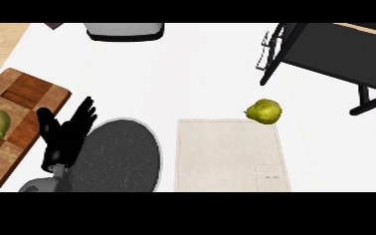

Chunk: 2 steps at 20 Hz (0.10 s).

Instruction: Pick the croissant from the placemat and place it in the tiered shelf

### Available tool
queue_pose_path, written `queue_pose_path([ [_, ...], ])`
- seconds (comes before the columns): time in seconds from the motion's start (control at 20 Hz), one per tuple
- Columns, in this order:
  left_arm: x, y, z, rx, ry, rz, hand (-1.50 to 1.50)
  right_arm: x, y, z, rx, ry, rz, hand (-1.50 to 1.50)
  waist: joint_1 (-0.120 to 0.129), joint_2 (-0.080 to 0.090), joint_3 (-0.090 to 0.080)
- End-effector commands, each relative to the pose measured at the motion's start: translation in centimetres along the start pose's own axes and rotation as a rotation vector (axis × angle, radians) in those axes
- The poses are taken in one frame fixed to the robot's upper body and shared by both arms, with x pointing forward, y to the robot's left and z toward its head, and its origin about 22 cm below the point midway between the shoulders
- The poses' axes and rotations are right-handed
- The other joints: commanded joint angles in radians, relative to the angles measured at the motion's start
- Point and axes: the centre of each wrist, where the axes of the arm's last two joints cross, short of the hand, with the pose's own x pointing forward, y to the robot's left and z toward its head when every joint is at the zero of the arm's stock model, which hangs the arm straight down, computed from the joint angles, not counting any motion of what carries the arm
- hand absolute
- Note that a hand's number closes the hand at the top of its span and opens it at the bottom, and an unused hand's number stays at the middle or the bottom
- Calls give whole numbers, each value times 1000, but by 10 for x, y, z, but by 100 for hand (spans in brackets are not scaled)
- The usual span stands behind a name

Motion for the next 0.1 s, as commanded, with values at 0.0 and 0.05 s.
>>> queue_pose_path([
  [0.0, -13, 1, 9, -12, 60, 10, 0, -12, -48, -5, 27, -23, 1, -150, -5, 1, -3],
  [0.05, -19, 8, 5, 9, 67, -8, 0, -7, -66, -6, 39, -31, -6, -150, -12, 1, -3],
])
